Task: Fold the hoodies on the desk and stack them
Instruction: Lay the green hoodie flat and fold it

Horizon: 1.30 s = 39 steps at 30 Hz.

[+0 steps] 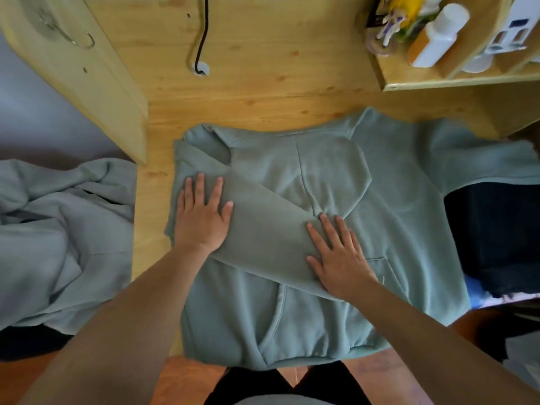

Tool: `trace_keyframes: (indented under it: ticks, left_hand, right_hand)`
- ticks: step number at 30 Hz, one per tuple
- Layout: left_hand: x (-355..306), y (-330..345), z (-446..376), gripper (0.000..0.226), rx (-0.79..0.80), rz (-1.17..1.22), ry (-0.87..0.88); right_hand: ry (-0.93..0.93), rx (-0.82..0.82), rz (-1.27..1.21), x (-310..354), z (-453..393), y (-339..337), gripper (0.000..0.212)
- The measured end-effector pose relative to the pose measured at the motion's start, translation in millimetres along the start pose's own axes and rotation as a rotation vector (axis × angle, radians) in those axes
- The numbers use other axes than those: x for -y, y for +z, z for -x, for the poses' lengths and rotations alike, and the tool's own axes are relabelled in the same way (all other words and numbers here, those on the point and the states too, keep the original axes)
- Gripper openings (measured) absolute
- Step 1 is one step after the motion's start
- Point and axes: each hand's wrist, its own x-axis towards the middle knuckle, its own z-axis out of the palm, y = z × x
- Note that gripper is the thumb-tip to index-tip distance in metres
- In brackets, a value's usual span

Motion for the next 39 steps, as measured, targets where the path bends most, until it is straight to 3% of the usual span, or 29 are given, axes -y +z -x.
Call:
trace_keyframes:
  ticks: [5, 9, 11, 13, 14, 16, 19, 21, 24, 27, 29, 34, 39]
  left_hand:
    - [35, -5, -45, 0.068, -0.088, -0.047, 0.065]
    - [30, -30, -71, 0.066, 0.103, -0.150, -0.016]
    - [-2, -39, -43, 0.066, 0.029, -0.108, -0.021]
    - [-38, -33, 9, 0.065, -0.090, 0.000, 0.085]
    - [-50, -22, 39, 0.065, -0.100, 0.025, 0.127]
    - [-60, 0, 92, 0.064, 0.027, 0.053, 0.146]
    - [-52, 22, 124, 0.067, 0.194, 0.001, 0.146]
    - [-52, 13, 119, 0.068, 0.232, -0.019, 0.122]
    - [-68, -16, 109, 0.065, 0.334, -0.052, 0.066]
    - [-102, -39, 111, 0.063, 0.257, 0.010, 0.046]
    - [-132, -34, 116, 0.065, 0.170, 0.094, 0.128]
    - [-221, 6, 144, 0.065, 0.248, 0.141, 0.192]
    - [-270, 21, 171, 0.062, 0.288, -0.042, 0.035]
  right_hand:
    - [-0.074, -0.084, -0.029, 30, 4, -2, 0.065]
    - [0.014, -0.039, -0.051, 35, -2, 15, 0.067]
    - [0.005, -0.023, -0.063, 33, -5, 18, 0.068]
    - [-0.028, 0.014, -0.064, 31, -8, 11, 0.069]
    - [-0.039, 0.040, -0.072, 29, -10, 7, 0.070]
    - [-0.058, 0.116, -0.105, 25, -13, -2, 0.073]
    - [-0.039, 0.193, -0.379, 15, -11, -28, 0.072]
    - [0.088, 0.066, -0.710, 1, 4, -52, 0.055]
    - [0.431, -0.163, -1.009, -51, 40, -67, 0.030]
    - [0.756, -0.307, -1.430, -132, 68, -69, 0.014]
    - [0.884, -0.393, -1.644, -189, 78, -73, 0.013]
    - [0.905, -0.454, -1.927, -319, 66, -90, 0.036]
    - [1.003, -0.471, -2.180, -400, 27, -100, 0.053]
